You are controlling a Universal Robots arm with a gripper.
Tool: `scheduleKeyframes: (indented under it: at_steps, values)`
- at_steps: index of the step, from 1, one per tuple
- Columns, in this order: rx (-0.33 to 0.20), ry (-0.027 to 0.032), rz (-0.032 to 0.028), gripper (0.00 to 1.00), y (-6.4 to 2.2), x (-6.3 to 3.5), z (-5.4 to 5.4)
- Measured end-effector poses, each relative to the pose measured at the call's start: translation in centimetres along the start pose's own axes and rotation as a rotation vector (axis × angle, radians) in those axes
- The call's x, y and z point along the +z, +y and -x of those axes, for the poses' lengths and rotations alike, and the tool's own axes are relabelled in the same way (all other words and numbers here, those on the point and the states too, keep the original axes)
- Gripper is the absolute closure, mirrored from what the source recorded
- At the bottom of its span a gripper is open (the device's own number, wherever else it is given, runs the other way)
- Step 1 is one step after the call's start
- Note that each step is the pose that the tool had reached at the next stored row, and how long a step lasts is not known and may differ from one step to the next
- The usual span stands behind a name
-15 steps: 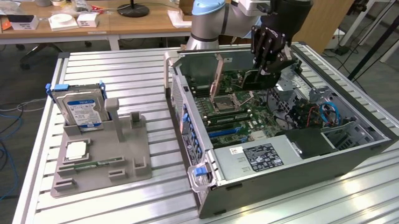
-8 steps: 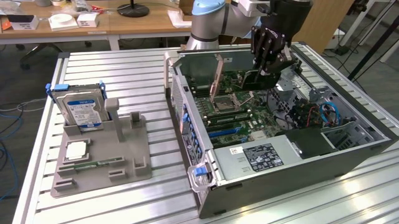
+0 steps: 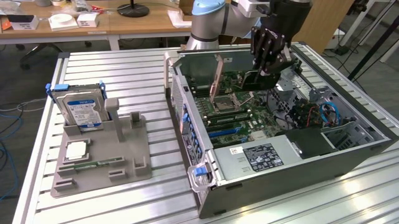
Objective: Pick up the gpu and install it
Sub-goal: 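Insert the gpu into the slot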
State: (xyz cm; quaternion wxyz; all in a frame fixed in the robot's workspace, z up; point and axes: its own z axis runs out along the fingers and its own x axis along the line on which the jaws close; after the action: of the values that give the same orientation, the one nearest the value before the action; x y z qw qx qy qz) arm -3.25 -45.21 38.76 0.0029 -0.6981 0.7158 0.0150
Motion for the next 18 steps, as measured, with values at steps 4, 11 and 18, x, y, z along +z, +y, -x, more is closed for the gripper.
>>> scheduleKeyframes:
  at_steps: [4,11,18]
  values:
    - [0.0,0.0,0.0001,0.74,0.0,0.15,-0.01]
    - [0.0,0.0001,0.0,0.74,-0.01,0.49,-0.01]
    - [0.0,0.0001,0.0,0.74,-0.01,0.78,-0.02]
